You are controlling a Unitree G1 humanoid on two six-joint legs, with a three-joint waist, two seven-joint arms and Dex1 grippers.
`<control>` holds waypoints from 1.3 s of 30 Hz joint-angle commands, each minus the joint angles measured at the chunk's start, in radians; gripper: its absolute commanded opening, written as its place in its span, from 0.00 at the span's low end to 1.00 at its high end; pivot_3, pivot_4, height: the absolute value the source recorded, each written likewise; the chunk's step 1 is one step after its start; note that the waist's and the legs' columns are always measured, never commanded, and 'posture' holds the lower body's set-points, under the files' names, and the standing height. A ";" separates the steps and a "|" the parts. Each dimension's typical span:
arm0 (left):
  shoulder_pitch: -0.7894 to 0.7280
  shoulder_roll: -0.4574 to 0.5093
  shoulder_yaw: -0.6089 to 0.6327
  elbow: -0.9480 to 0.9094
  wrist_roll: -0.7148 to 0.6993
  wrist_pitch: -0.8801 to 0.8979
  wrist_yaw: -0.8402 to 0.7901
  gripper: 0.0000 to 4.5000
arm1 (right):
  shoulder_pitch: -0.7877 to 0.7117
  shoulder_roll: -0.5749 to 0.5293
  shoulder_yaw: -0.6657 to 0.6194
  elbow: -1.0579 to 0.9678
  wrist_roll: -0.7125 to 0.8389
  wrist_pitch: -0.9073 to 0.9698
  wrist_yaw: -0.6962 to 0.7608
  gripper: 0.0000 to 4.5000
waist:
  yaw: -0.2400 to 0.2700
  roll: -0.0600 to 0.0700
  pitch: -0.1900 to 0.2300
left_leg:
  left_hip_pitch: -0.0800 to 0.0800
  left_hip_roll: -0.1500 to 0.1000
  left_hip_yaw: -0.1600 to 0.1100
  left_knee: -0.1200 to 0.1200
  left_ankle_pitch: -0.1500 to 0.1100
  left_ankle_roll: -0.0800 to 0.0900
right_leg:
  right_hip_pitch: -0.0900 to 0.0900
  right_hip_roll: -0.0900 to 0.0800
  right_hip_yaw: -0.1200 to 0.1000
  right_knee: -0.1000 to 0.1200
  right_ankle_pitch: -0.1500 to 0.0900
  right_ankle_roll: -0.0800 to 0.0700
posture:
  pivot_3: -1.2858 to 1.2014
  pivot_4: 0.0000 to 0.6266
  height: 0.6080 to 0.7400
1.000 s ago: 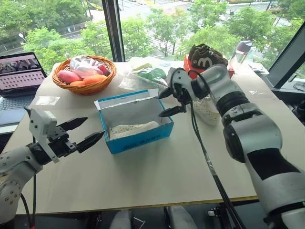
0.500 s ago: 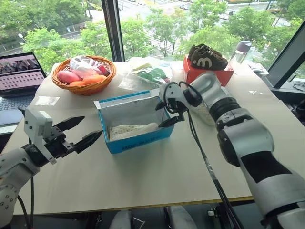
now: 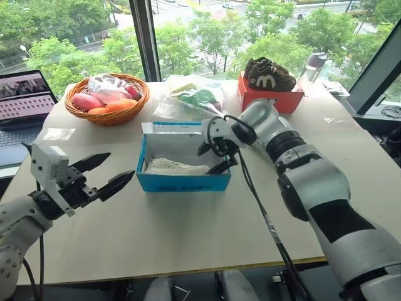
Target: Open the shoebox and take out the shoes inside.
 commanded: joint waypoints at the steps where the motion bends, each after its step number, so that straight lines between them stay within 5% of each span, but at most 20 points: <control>1: 0.001 -0.001 0.023 -0.033 -0.008 -0.016 0.004 1.00 | -0.026 0.002 -0.034 -0.010 0.036 0.037 0.021 0.84 | 0.000 0.000 0.000 | 0.000 0.000 0.000 0.000 0.000 0.000 | 0.000 0.000 0.000 0.000 0.000 0.000 | 0.52 0.24 1.00; 8: -0.035 0.015 -0.001 0.003 0.000 -0.020 -0.014 1.00 | -0.011 -0.010 -0.037 -0.014 0.033 0.036 0.001 0.31 | 0.000 0.000 0.000 | 0.000 0.000 0.000 0.000 0.000 0.000 | 0.000 0.000 0.000 0.000 0.000 0.000 | 0.52 0.24 1.00; 11: -0.071 0.022 -0.028 0.025 0.008 -0.019 -0.025 1.00 | 0.001 -0.013 -0.038 -0.014 0.034 0.037 -0.019 0.16 | 0.000 0.000 0.000 | 0.000 0.000 0.000 0.000 0.000 0.000 | 0.000 0.000 0.000 0.000 0.000 0.000 | 0.52 0.24 1.00; 24: -0.225 0.044 -0.146 0.166 0.065 -0.043 -0.130 1.00 | -0.093 -0.087 -0.182 -0.064 0.183 0.115 -0.004 0.13 | 0.001 0.000 0.000 | -0.001 0.000 0.000 0.000 0.000 0.000 | 0.000 0.000 0.000 0.000 0.000 0.000 | 0.52 0.24 1.00; 31: -0.331 0.048 -0.203 0.225 0.067 -0.036 -0.196 1.00 | 0.045 -0.155 -0.207 -0.363 0.325 0.197 0.061 0.13 | 0.002 0.000 0.000 | -0.002 0.000 -0.001 0.000 0.000 0.000 | 0.000 0.000 0.000 -0.001 0.000 0.000 | 0.52 0.24 1.00; 36: -0.389 0.049 -0.240 0.274 0.074 -0.035 -0.245 1.00 | 0.092 -0.254 -0.370 -0.674 0.479 0.490 -0.189 0.13 | 0.010 0.001 0.001 | -0.004 -0.001 -0.001 0.000 0.000 0.000 | -0.002 -0.001 0.000 0.000 0.000 0.001 | 0.52 0.24 1.00; 39: -0.448 0.038 -0.297 0.332 0.101 -0.046 -0.283 1.00 | 0.138 -0.388 -0.447 -0.790 0.414 0.550 -0.458 0.13 | 0.030 0.001 0.001 | -0.004 -0.001 -0.001 0.000 0.000 -0.001 | -0.002 -0.001 0.000 0.000 0.000 0.001 | 0.52 0.24 1.00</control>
